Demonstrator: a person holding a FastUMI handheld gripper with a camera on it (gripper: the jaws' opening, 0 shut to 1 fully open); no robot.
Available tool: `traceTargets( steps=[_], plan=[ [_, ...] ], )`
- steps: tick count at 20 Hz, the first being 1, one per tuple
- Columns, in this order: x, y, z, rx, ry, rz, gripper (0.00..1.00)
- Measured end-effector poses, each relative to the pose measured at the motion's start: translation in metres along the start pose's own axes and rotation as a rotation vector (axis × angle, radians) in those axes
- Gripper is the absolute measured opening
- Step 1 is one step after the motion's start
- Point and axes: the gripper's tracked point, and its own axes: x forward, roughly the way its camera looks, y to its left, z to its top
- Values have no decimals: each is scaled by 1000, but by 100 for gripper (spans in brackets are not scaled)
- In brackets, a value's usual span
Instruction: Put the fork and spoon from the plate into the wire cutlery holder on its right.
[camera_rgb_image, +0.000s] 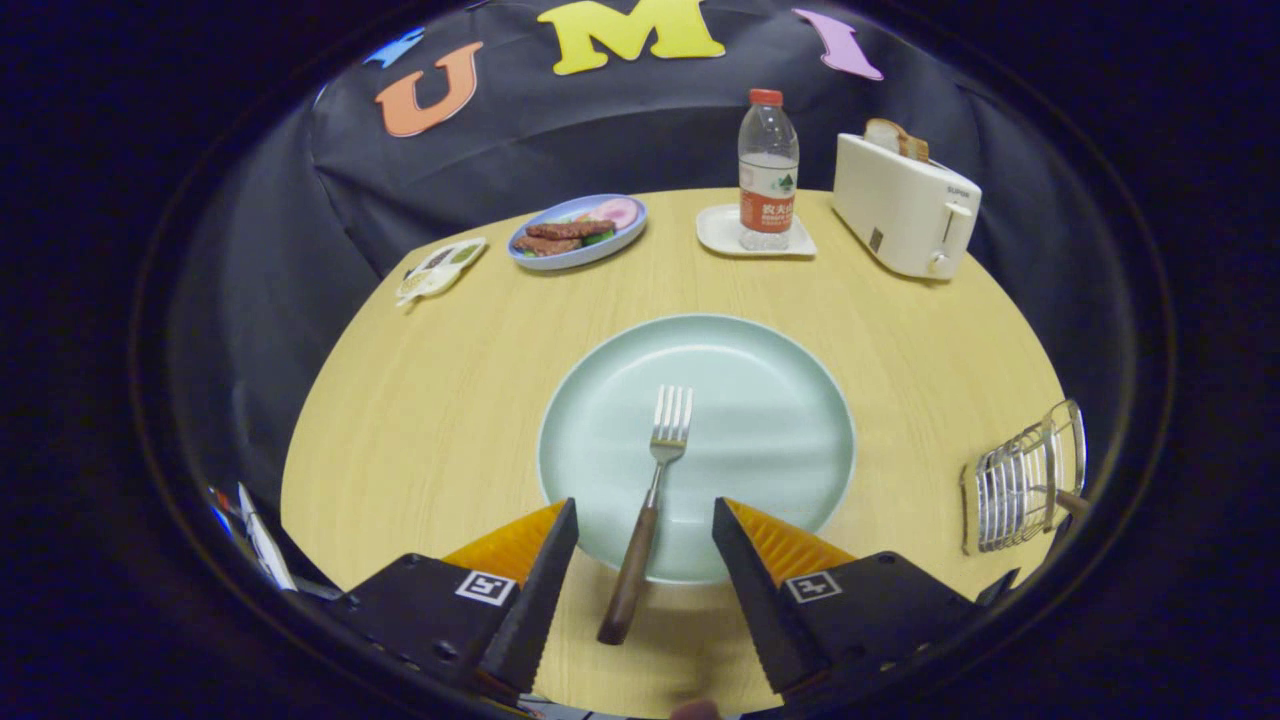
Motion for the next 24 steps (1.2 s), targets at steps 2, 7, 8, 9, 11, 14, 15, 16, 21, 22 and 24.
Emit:
traceTargets(
  steps=[2, 7, 8, 9, 11, 14, 15, 16, 21, 22, 24],
  plan=[
    [8, -4, -2, 4, 12, -24, 75],
    [20, -14, -6, 6, 37, -59, 40],
    [21, -16, -6, 4, 36, -61, 27],
    [21, -16, -6, 4, 39, -59, 14],
    [17, -19, -7, -12, 57, -56, 8],
    [6, -29, -4, -25, 69, -36, 1],
    [-3, -31, -1, -19, 72, -26, 1],
    [-14, -35, 5, -15, 71, -18, 1],
    [-81, -72, 40, -13, 93, 26, 1],
    [-95, -85, 48, -5, 98, 32, 1],
    [-127, -117, 62, 14, 107, 29, 1]
  ],
)
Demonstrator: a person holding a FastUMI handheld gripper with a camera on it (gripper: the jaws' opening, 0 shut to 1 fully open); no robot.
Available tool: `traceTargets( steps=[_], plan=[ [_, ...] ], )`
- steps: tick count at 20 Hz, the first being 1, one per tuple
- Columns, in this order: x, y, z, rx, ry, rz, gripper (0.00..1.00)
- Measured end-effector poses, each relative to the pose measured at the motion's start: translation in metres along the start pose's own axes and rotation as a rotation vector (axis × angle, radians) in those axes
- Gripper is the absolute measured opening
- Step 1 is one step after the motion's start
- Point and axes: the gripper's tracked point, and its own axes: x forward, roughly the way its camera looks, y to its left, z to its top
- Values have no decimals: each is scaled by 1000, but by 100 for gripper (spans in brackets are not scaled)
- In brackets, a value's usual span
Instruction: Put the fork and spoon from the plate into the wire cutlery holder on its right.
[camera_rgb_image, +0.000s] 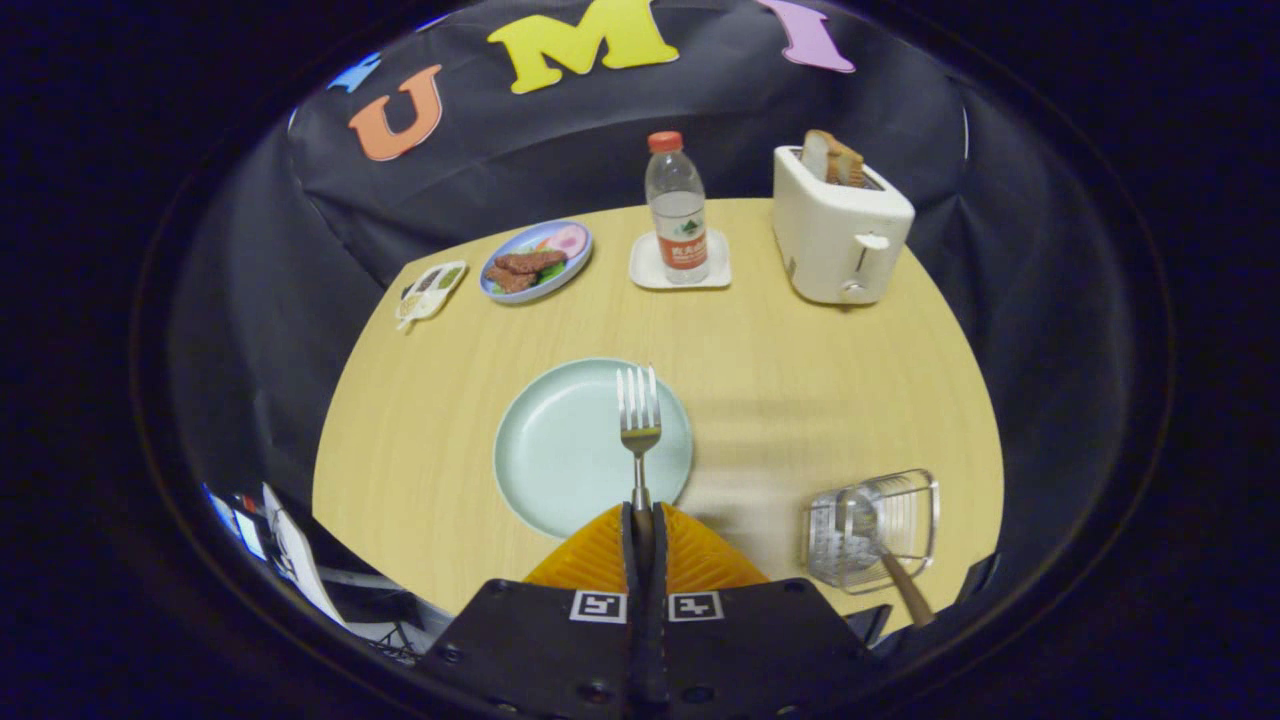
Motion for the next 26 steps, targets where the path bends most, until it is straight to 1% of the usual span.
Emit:
traceTargets(
  steps=[2, 5, 9, 12, 17, 21, 22, 23, 26],
  plan=[
    [-25, -37, 4, -12, 20, -25, 0],
    [-53, -85, -6, 3, 83, -47, 0],
    [-73, -123, -28, 56, 173, -56, 0],
    [-72, -136, -45, 88, 248, -53, 0],
    [-65, -138, -59, 150, 312, -20, 2],
    [-60, -130, -58, 194, 326, 2, 8],
    [-59, -128, -53, 204, 309, 12, 16],
    [-57, -126, -51, 205, 294, 19, 21],
    [-62, -118, -40, 194, 225, 30, 44]
  ],
)
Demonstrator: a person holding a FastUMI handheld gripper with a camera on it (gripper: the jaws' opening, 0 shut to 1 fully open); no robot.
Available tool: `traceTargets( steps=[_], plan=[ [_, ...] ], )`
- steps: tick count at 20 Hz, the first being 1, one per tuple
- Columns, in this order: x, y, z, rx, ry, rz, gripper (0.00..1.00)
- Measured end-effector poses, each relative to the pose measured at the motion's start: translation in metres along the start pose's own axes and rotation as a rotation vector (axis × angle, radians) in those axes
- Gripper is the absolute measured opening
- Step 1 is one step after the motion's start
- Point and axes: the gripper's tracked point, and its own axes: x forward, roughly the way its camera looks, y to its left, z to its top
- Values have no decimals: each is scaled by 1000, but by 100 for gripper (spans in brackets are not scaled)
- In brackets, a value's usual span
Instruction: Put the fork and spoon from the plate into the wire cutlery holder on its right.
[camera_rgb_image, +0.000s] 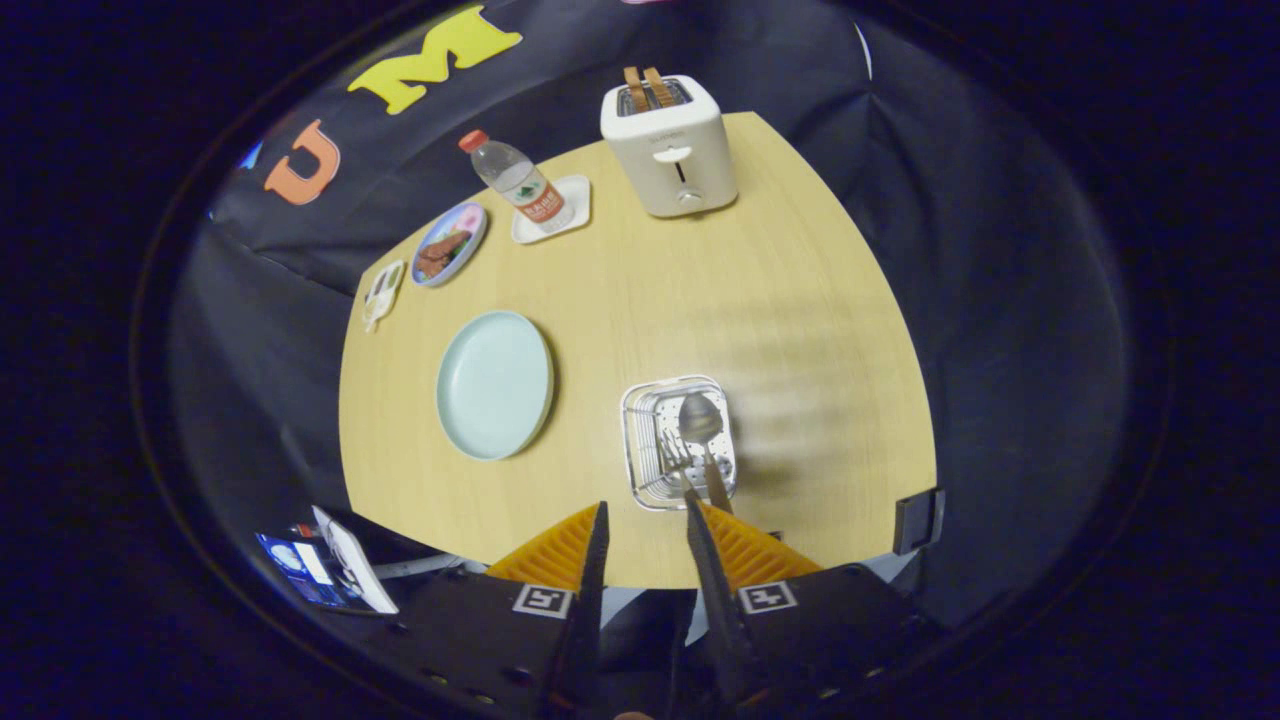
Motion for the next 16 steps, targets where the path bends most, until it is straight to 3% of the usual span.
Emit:
traceTargets(
  steps=[1, 4, 10, 16],
  plan=[
    [-5, 3, 7, -18, -36, 3, 51],
    [-16, 18, 30, -55, -170, 12, 90],
    [-41, 42, 76, -125, -444, 4, 95],
    [-139, 88, 124, -185, -832, 36, 95]
  ],
)
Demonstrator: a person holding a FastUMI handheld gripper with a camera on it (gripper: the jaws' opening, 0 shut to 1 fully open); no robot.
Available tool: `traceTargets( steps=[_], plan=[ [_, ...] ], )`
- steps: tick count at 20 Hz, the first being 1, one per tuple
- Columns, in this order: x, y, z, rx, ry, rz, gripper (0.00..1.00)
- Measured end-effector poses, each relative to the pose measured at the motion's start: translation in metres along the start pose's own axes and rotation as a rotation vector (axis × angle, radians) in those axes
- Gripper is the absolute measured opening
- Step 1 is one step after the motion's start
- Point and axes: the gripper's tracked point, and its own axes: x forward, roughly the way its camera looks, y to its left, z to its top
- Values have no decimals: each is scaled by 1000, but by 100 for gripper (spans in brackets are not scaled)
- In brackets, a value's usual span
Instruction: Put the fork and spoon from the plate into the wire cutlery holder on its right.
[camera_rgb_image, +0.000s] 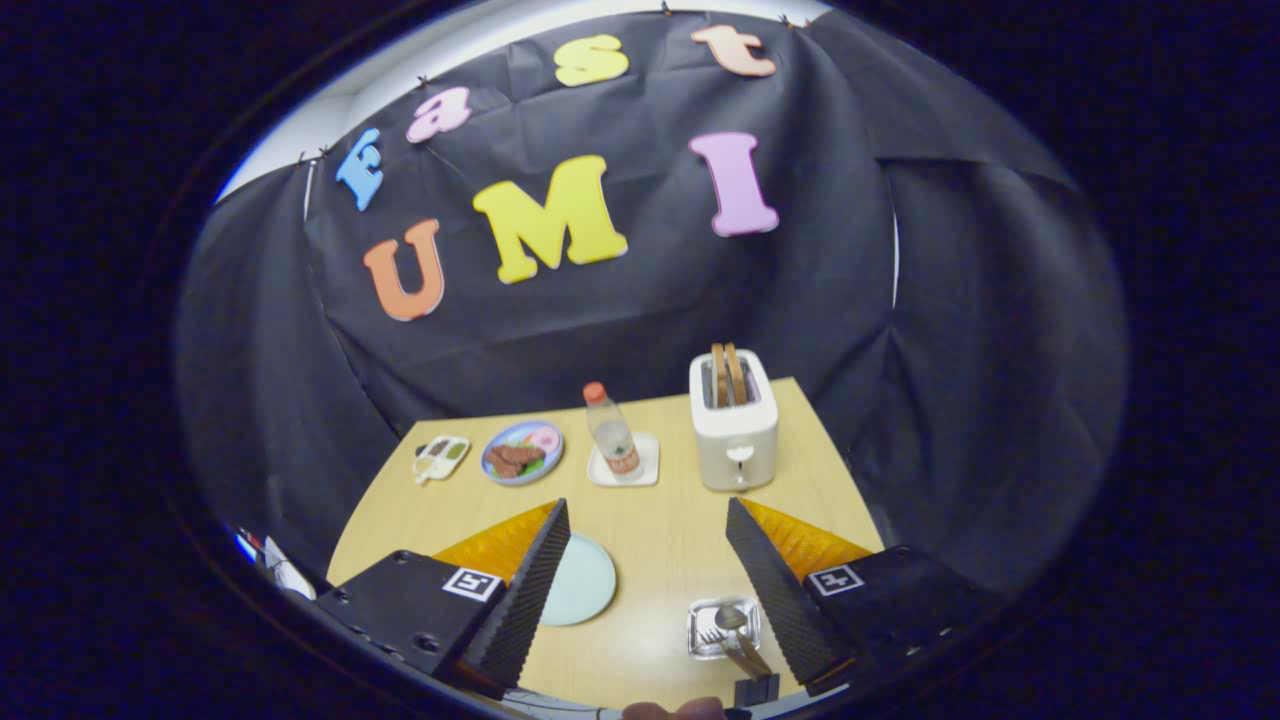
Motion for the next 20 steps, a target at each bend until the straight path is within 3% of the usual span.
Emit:
traceTargets(
  steps=[4, 8, 12, 20],
  plan=[
    [-39, 21, 52, -41, -222, 0, 95],
    [-75, 41, 66, -89, -358, 13, 95],
    [-102, 41, 67, -80, -428, -10, 95],
    [-108, 47, 66, -71, -447, 2, 95]
  ],
)
